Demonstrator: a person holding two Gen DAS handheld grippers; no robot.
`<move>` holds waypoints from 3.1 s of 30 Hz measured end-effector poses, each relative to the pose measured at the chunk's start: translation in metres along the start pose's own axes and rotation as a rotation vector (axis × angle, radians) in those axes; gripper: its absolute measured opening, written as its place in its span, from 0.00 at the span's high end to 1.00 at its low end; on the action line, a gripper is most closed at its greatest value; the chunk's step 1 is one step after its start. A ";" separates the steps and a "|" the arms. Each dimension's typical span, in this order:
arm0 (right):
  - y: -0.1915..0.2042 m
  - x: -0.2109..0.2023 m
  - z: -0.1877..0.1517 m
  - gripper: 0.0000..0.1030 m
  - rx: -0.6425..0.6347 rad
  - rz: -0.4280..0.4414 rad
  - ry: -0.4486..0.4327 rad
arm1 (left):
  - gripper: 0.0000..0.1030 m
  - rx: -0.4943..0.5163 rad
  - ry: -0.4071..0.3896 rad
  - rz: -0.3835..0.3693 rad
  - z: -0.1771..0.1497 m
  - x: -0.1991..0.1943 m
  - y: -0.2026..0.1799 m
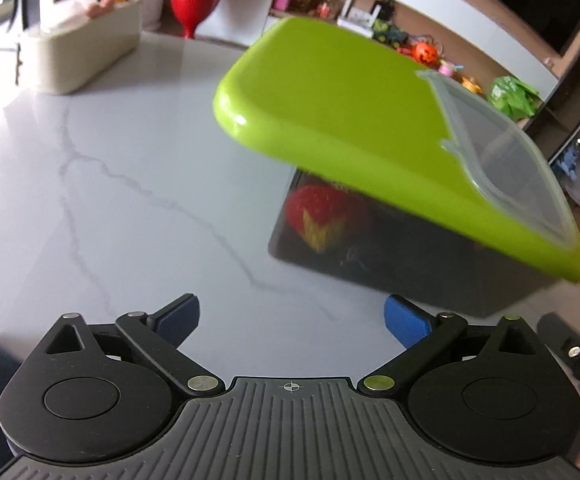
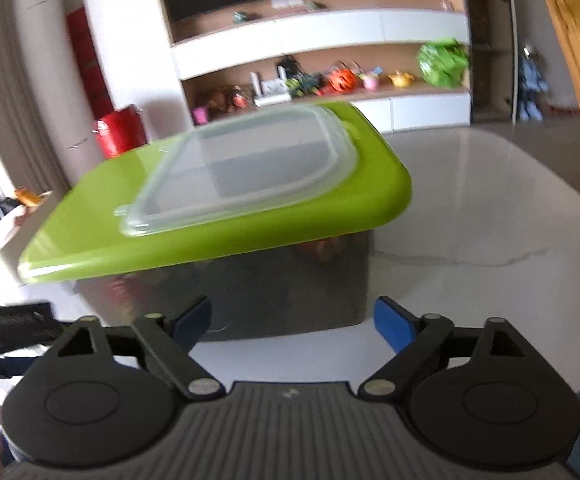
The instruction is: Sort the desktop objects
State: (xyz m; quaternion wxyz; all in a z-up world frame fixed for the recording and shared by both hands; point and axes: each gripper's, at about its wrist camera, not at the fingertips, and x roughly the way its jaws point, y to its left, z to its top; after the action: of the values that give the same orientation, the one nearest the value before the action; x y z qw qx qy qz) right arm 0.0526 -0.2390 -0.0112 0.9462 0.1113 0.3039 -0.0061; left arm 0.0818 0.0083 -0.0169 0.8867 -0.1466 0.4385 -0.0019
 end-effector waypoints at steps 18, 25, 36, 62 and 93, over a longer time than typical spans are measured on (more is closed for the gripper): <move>0.022 -0.122 -0.030 0.00 -0.033 0.019 0.007 | 0.00 0.162 -0.278 0.049 -0.068 -0.130 -0.035; 0.032 -0.132 -0.025 0.00 -0.132 -0.053 -0.027 | 0.00 0.141 -0.267 0.026 -0.059 -0.139 -0.040; 0.024 -0.152 -0.014 0.00 -0.104 0.005 -0.116 | 0.00 0.176 -0.340 0.041 -0.064 -0.158 -0.046; 0.021 -0.136 -0.024 0.00 -0.128 -0.047 -0.061 | 0.00 0.266 -0.347 0.091 -0.074 -0.150 -0.053; 0.012 -0.131 -0.026 0.00 -0.125 -0.055 -0.042 | 0.00 0.274 -0.336 0.091 -0.074 -0.148 -0.056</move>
State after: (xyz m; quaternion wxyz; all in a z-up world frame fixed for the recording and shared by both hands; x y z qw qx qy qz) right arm -0.0678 -0.2293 0.0462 0.9569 0.0434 0.2867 -0.0156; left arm -0.0593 -0.0447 0.0702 0.9581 -0.0028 0.2865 0.0031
